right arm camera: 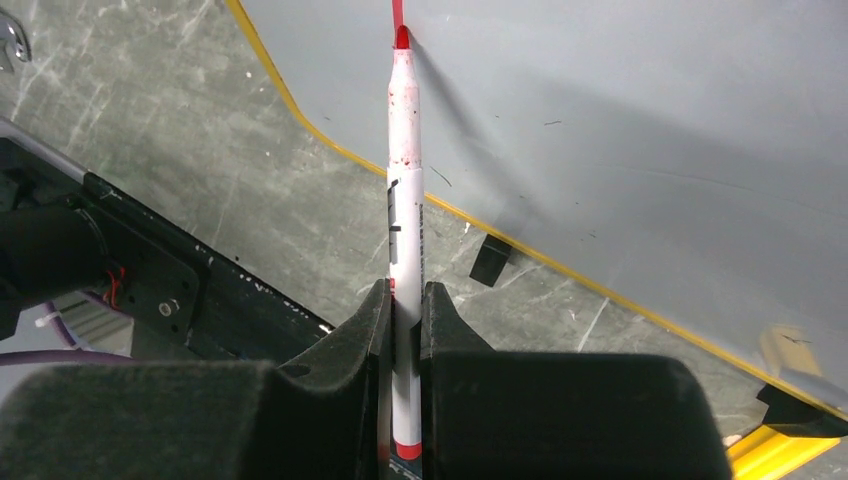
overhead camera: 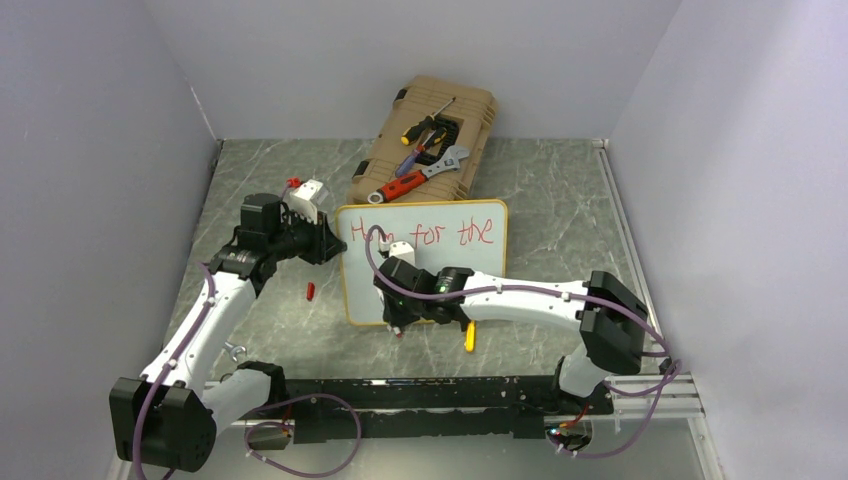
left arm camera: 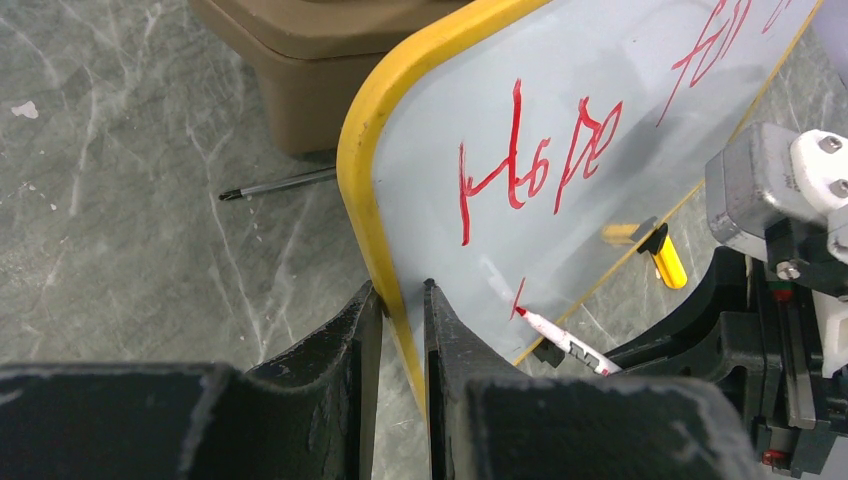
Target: Write a sentence on the whiteboard
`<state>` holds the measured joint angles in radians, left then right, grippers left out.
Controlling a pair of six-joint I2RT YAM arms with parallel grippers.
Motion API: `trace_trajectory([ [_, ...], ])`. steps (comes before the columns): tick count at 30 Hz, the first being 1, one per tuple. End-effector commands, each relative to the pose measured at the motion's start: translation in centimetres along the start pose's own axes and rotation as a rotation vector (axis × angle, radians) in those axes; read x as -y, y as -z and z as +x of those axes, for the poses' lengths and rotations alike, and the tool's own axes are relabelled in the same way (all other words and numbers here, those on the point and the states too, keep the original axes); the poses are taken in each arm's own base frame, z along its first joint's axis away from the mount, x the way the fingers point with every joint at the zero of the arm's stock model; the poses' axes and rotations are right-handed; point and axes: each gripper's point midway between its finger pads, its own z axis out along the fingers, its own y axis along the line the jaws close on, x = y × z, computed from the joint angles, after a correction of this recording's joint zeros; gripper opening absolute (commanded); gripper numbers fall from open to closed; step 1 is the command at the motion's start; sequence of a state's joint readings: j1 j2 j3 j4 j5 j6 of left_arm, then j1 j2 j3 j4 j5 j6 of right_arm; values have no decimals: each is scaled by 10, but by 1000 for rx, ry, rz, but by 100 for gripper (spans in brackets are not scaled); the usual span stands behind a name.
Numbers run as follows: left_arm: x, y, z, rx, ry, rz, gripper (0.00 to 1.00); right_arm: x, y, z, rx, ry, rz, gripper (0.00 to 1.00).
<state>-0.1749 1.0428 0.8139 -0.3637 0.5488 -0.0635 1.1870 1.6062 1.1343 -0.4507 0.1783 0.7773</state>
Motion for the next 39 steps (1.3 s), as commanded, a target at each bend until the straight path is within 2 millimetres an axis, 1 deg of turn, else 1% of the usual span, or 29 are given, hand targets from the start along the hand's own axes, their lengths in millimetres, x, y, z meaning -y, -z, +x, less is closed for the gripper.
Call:
trace_trajectory([
  [1, 15, 0, -7, 8, -37, 65, 0, -8, 7, -22, 68, 5, 5, 0],
  [5, 15, -1, -7, 8, -36, 66, 0, -6, 7, -23, 71, -1, 11, 0],
  [11, 16, -1, -7, 7, -36, 69, 0, -1, 2, -18, 43, -6, 41, 0],
  [19, 16, -2, -7, 6, -33, 76, 0, 13, 7, -7, 34, -53, 73, 0],
  [25, 18, -2, -6, 4, -33, 79, 0, 18, 11, -2, 31, -75, 83, 0],
  [29, 18, -2, -6, 3, -33, 81, 0, 16, 10, 3, 19, -73, 63, 0],
  [34, 18, -3, -5, 1, -33, 80, 0, 4, 3, 5, -3, -34, 28, 0],
  [39, 17, -3, -5, -2, -33, 76, 0, -4, -2, 2, -2, -3, 17, 0],
])
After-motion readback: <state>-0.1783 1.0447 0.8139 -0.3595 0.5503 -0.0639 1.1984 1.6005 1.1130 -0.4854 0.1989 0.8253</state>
